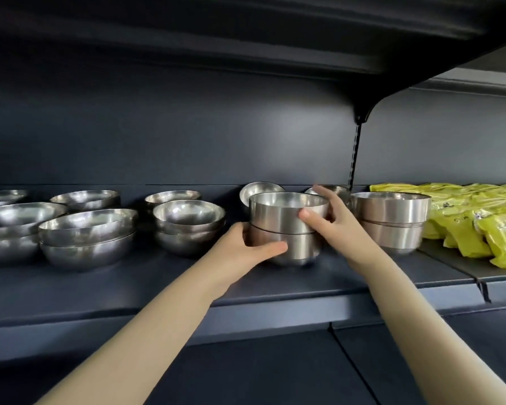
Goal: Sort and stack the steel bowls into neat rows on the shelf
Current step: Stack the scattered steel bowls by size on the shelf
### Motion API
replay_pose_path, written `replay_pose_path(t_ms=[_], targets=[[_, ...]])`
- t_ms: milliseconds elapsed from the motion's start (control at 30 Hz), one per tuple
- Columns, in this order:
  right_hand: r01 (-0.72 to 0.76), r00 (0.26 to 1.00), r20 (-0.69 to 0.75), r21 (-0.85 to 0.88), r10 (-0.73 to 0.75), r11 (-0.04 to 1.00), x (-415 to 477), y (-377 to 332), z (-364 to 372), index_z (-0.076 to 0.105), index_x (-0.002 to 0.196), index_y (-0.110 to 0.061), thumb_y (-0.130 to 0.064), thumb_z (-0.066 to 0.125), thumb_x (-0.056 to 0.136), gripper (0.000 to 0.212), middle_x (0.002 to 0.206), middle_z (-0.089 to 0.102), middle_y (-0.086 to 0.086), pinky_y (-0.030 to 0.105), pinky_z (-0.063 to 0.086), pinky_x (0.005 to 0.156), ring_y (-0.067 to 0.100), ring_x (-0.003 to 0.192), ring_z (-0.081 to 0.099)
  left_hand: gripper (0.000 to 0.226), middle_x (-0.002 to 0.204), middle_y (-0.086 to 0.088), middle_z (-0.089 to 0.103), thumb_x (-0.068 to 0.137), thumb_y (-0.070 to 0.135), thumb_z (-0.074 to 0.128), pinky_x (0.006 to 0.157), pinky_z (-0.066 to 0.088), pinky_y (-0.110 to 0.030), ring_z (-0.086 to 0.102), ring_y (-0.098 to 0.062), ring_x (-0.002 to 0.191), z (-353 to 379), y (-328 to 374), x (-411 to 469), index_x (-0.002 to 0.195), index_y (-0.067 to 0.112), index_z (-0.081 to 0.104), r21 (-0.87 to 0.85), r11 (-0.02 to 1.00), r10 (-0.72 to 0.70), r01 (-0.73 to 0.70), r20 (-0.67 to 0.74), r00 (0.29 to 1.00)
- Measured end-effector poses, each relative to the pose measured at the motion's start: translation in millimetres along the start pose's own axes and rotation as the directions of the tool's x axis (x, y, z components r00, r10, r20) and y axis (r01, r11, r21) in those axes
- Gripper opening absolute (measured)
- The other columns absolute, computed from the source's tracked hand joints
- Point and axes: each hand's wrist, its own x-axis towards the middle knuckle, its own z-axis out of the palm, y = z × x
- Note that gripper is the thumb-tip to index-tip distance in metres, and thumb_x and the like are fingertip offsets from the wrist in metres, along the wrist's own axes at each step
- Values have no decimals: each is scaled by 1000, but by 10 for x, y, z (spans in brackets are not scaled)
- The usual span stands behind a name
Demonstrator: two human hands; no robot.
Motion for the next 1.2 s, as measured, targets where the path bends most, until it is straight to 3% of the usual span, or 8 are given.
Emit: replay_pose_path(t_ms=[133,233,333,500,667,800,967,1200], targets=[[41,999,-5,83,-41,996,-24,110,-3,32,147,-34,-70,65,65,96,115,52,-15,26,32,108,4,124,45,83,121,15,62,59,51,83,93,43,-22,56,-1,112,2,-66,12,130,22,52,11,1000,25,-24,-60,998],[58,998,8,202,-61,978,-67,155,-64,41,143,-31,-63,70,73,82,134,54,-12,23,36,108,-7,125,47,80,117,17,66,55,54,83,95,46,-24,59,0,111,1,-74,-13,124,25,57,19,999,36,-34,-90,995],[62,996,53,247,-77,967,-100,159,-72,47,137,-29,-45,69,71,72,127,55,-19,8,46,86,-16,109,54,61,112,17,68,65,46,83,87,46,-20,61,3,105,-14,-91,-33,117,25,60,34,999,34,-29,-140,990],[69,992,86,253,-93,965,-68,209,-62,56,115,-38,-21,72,84,38,117,63,-11,13,51,78,-6,94,65,39,100,15,74,72,40,80,87,50,-23,67,-2,100,-18,-65,-120,106,24,71,70,997,34,-19,-214,976],[34,991,113,298,-71,954,-43,259,-67,58,123,-25,-19,66,89,35,115,63,4,32,56,84,11,99,65,60,84,0,64,60,64,70,82,44,-33,59,-17,80,-68,-95,-210,84,9,64,166,986,50,6,-336,940],[10,981,177,330,-73,944,-54,245,-67,60,118,-30,-15,60,93,29,119,62,5,27,56,83,13,106,65,30,98,9,72,81,42,72,83,48,-24,64,-6,98,-78,-93,-292,100,19,71,164,986,64,9,-436,898],[-12,985,164,336,-46,942,-67,203,-71,66,108,-23,-13,59,94,18,117,67,9,24,55,84,18,107,66,46,97,20,65,72,52,77,71,45,-15,60,4,93,-28,-53,-290,105,24,60,226,974,94,5,-426,900],[147,987,73,-36,-144,988,244,-191,-372,65,104,-23,-18,70,87,19,106,69,-3,18,50,79,8,90,65,59,102,12,64,73,45,79,66,43,-13,59,2,91,-54,-101,-216,119,16,55,208,978,95,-4,-430,898]])
